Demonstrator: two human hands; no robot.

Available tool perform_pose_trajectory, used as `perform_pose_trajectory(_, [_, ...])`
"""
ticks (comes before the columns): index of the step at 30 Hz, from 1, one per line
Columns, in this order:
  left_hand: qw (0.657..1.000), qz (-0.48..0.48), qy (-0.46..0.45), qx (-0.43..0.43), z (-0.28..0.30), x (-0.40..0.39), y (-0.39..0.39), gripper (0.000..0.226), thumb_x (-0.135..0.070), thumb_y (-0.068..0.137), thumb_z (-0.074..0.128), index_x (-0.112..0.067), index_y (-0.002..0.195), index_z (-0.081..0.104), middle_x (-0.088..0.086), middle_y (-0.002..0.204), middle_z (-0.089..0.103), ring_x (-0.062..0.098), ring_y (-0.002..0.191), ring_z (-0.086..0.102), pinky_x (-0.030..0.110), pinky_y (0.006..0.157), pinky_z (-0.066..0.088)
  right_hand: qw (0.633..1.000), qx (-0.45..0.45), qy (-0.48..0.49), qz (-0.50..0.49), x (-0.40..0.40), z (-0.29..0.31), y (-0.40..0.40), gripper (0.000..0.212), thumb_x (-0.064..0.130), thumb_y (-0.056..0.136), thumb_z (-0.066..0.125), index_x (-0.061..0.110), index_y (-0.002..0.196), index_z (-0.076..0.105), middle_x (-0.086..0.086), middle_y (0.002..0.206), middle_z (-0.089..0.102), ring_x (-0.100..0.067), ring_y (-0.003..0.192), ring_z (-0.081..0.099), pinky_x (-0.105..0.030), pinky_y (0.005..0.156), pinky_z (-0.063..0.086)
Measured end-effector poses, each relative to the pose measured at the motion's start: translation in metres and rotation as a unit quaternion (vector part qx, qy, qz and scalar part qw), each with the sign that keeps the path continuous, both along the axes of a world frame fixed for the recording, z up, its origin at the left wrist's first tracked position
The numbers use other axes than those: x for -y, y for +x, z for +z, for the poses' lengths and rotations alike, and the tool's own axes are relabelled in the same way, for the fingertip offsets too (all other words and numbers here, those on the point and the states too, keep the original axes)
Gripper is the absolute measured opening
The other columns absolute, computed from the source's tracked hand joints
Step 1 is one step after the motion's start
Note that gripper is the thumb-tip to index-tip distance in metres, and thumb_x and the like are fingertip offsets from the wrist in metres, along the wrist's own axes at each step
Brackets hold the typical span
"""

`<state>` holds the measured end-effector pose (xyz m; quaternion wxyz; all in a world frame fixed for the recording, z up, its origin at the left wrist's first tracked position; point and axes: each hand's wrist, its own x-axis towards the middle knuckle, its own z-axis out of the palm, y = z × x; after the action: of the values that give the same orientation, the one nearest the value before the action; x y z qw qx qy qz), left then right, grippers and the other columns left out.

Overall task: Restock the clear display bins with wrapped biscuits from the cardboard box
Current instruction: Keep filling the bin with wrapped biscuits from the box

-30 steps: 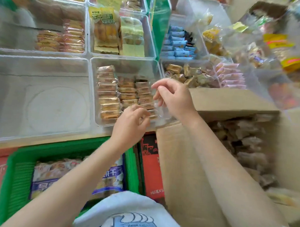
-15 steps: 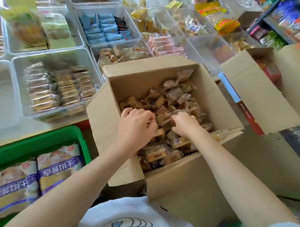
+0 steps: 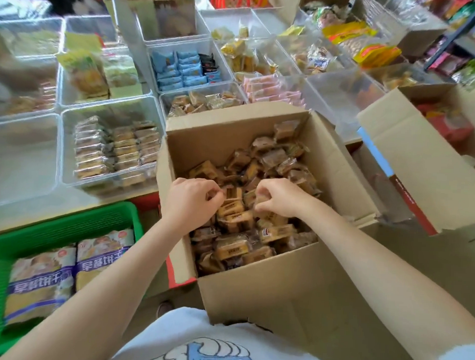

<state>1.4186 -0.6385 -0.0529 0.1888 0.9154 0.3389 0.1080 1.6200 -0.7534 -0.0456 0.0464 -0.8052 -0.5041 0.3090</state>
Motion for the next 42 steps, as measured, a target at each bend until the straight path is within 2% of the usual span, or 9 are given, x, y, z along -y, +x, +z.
perform_pose_trajectory(3, [0.986,0.027,-0.153,0.065,0.011,0.001,-0.004,0.021,-0.049,0.097,0.058,-0.037,0.11,0.069,-0.021,0.098,0.067,-0.001,0.089,0.062,0.026,0.086,0.05,0.989,-0.109,0.098,-0.01,-0.013,0.026,-0.013,0.031,0.041,0.091,0.071,0.021,0.115,0.068,0.007,0.112,0.066,-0.013,0.106,0.06,-0.03,0.09,0.051])
perform_pose_trajectory(6, [0.906,0.05,-0.376,0.186,0.024,0.001,-0.013,0.036,-0.053,0.086,0.067,-0.03,0.113,0.065,-0.009,0.098,0.073,0.006,0.088,0.069,0.023,0.072,0.056,0.961,-0.213,0.173,-0.024,-0.032,0.05,-0.037,0.025,0.039,0.097,0.063,0.023,0.115,0.071,0.007,0.106,0.071,-0.008,0.101,0.066,-0.025,0.087,0.055])
perform_pose_trajectory(10, [0.834,0.123,-0.464,0.272,0.044,-0.031,-0.048,0.028,-0.029,0.094,0.068,-0.014,0.116,0.066,0.009,0.095,0.075,0.016,0.075,0.071,0.024,0.059,0.055,0.934,-0.302,0.177,-0.066,-0.073,0.067,-0.07,0.027,0.041,0.103,0.051,0.026,0.118,0.069,0.006,0.103,0.074,-0.009,0.097,0.07,-0.032,0.084,0.059])
perform_pose_trajectory(16, [0.779,0.125,-0.501,0.357,0.031,-0.105,-0.131,0.042,-0.018,0.084,0.077,-0.018,0.124,0.063,0.009,0.115,0.071,0.026,0.102,0.072,0.04,0.087,0.06,0.959,-0.219,0.156,0.086,-0.154,0.072,-0.126,0.022,0.024,0.093,0.072,0.036,0.111,0.068,0.013,0.1,0.069,0.0,0.087,0.062,-0.011,0.076,0.047])
perform_pose_trajectory(23, [0.7,0.152,-0.57,0.403,-0.005,-0.18,-0.188,0.056,-0.007,0.087,0.064,-0.021,0.139,0.051,0.003,0.124,0.066,0.025,0.108,0.069,0.029,0.087,0.057,0.977,-0.061,0.119,0.164,-0.28,0.033,-0.19,0.028,0.023,0.087,0.076,0.026,0.114,0.07,0.005,0.109,0.067,-0.017,0.102,0.061,-0.037,0.091,0.051])
perform_pose_trajectory(27, [0.911,0.213,-0.32,0.153,-0.063,-0.223,-0.211,0.066,-0.018,0.094,0.06,-0.022,0.155,0.034,-0.002,0.156,0.037,0.017,0.141,0.039,0.04,0.116,0.036,0.983,0.094,0.114,0.109,-0.333,-0.01,-0.201,0.022,0.019,0.09,0.07,0.026,0.108,0.062,0.006,0.102,0.058,-0.023,0.107,0.054,-0.038,0.092,0.049])
perform_pose_trajectory(29, [0.955,0.175,-0.238,0.007,-0.09,-0.23,-0.222,0.071,-0.026,0.093,0.059,-0.023,0.157,0.03,-0.001,0.165,0.025,0.02,0.153,0.019,0.043,0.126,0.016,0.983,0.145,0.078,0.084,-0.346,-0.031,-0.202,0.022,0.019,0.093,0.066,0.025,0.113,0.059,0.0,0.109,0.058,-0.028,0.112,0.05,-0.042,0.097,0.045])
perform_pose_trajectory(35, [0.978,0.093,-0.152,-0.109,-0.117,-0.225,-0.232,0.079,-0.035,0.096,0.051,-0.028,0.161,0.008,-0.001,0.17,0.0,0.019,0.155,-0.013,0.042,0.124,-0.003,0.992,0.092,-0.054,0.069,-0.363,-0.079,-0.207,0.031,0.019,0.092,0.07,0.025,0.122,0.064,-0.004,0.127,0.061,-0.023,0.104,0.057,-0.031,0.085,0.046])
perform_pose_trajectory(42, [0.975,0.139,-0.168,-0.052,-0.113,-0.249,-0.221,0.041,-0.035,0.095,0.053,-0.025,0.135,0.051,-0.005,0.144,0.055,0.018,0.15,0.025,0.04,0.106,0.044,0.995,-0.018,-0.093,0.012,-0.38,-0.097,-0.21,0.01,0.035,0.09,0.073,0.026,0.095,0.072,0.009,0.096,0.065,-0.017,0.102,0.063,-0.029,0.082,0.047])
